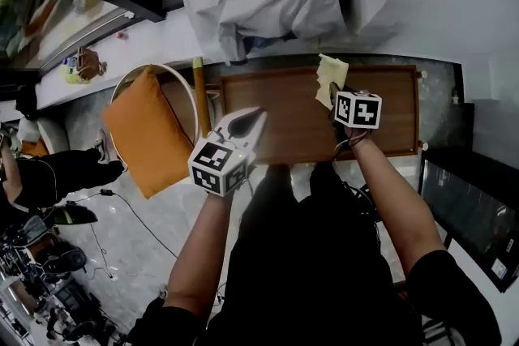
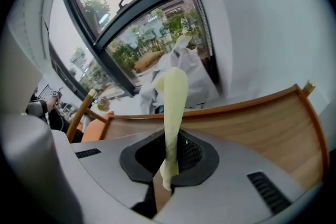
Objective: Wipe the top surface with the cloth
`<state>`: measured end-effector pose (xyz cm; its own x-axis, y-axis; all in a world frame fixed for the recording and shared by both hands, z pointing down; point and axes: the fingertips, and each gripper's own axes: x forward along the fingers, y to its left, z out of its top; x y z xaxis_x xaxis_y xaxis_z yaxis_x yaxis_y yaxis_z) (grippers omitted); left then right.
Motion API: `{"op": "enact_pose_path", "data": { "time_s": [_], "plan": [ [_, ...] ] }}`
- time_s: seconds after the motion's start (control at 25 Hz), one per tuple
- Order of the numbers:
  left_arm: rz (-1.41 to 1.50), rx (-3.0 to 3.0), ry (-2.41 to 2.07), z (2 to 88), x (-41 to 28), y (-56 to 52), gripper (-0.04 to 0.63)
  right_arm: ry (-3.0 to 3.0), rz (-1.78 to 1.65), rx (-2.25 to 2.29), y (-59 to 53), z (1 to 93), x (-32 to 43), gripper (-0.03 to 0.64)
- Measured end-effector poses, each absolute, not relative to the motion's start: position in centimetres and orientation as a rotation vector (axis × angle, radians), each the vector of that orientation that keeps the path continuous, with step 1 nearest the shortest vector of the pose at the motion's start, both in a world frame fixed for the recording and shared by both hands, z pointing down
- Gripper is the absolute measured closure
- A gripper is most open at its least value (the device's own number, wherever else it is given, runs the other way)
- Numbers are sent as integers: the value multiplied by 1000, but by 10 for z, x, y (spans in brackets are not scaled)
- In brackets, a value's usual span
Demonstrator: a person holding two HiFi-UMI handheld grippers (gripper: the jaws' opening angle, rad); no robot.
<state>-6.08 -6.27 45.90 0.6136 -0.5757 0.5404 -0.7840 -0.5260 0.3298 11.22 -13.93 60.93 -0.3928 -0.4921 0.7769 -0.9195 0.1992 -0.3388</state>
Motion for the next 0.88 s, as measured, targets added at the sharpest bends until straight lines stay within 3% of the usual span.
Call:
{"op": "enact_pose_path", "data": {
  "time_s": [0.44, 0.88],
  "plan": [
    [457, 2198, -1241, 450, -182, -36, 584, -2129, 1068, 993, -113, 605, -96, 584],
    [430, 2170, -1225, 463, -220, -17, 584, -2117, 1076, 861, -91, 628, -188, 584]
  ]
}}
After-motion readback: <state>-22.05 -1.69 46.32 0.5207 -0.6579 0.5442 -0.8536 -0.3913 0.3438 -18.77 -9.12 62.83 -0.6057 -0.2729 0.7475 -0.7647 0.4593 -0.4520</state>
